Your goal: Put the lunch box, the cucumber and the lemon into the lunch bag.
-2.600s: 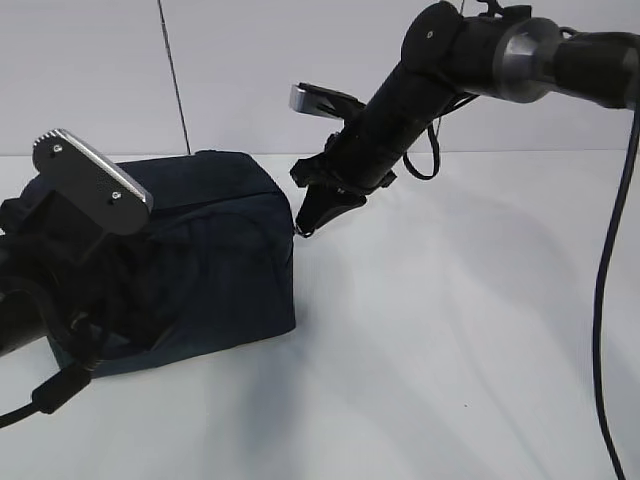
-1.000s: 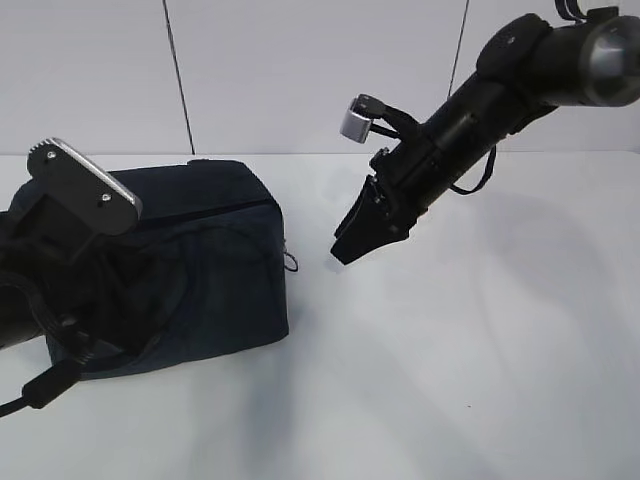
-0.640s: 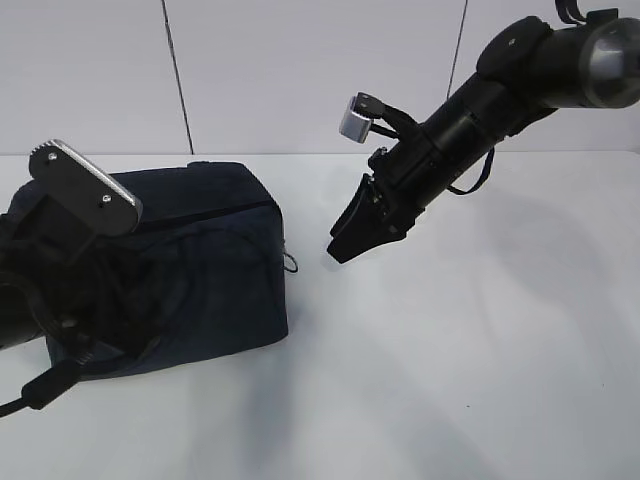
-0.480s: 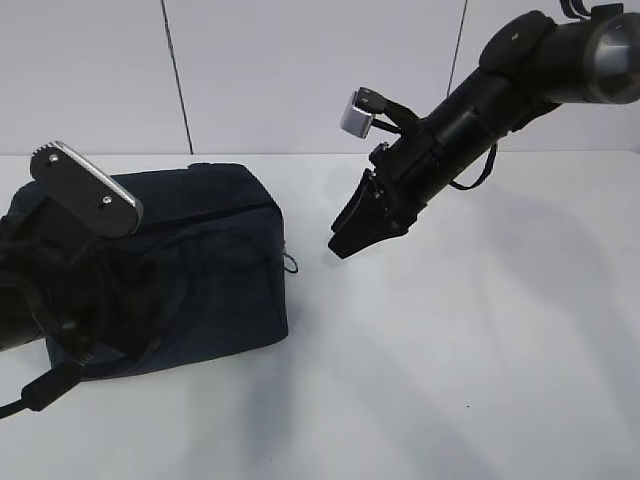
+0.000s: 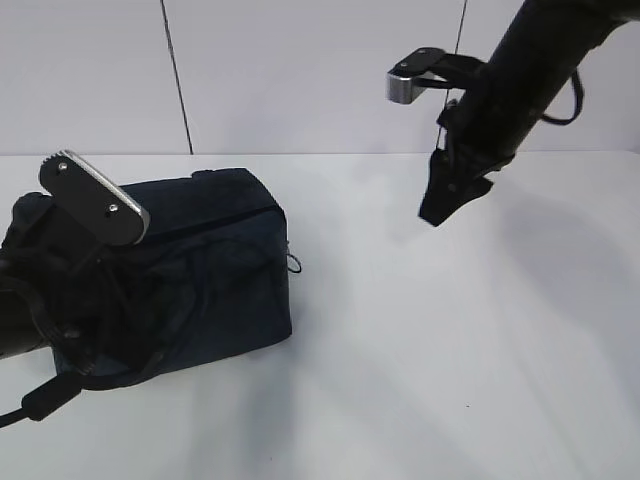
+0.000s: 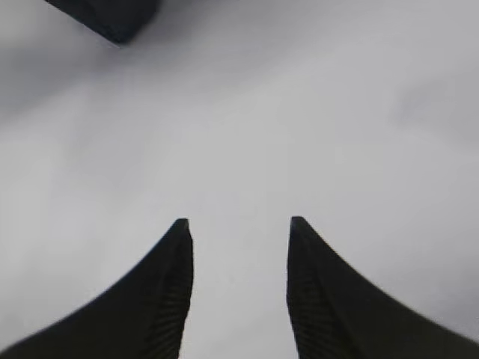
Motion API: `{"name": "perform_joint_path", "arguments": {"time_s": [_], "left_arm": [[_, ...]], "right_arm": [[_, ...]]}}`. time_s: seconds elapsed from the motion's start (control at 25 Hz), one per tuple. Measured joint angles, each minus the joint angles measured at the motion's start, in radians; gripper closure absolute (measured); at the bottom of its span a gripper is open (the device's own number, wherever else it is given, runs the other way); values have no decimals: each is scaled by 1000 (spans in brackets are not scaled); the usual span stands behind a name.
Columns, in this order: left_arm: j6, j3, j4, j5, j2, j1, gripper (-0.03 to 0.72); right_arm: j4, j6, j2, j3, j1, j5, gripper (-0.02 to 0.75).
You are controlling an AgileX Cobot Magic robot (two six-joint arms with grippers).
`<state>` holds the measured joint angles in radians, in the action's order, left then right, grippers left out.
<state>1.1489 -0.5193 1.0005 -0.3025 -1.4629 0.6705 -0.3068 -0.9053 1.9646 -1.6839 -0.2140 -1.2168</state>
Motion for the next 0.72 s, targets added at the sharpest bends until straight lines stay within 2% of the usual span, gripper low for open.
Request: {"name": "perform_joint_path", "arguments": {"time_s": [0.12,0.24,0.36,0.52,0.72], "left_arm": [[0,0,0,9,0,0,692],[0,0,0,13,0,0,692],[0,0,0,18,0,0,692],[0,0,0,18,0,0,692],[0,0,0,20,0,0,692]], "right_arm": [[190,138,-79,0,2,-4,412],[294,223,-164,0,2,-8,412],[317,323,-251,0,2,4,412],[334,592,-336,0,2,47,412],[429,776,-422,25,2,49,412]]}}
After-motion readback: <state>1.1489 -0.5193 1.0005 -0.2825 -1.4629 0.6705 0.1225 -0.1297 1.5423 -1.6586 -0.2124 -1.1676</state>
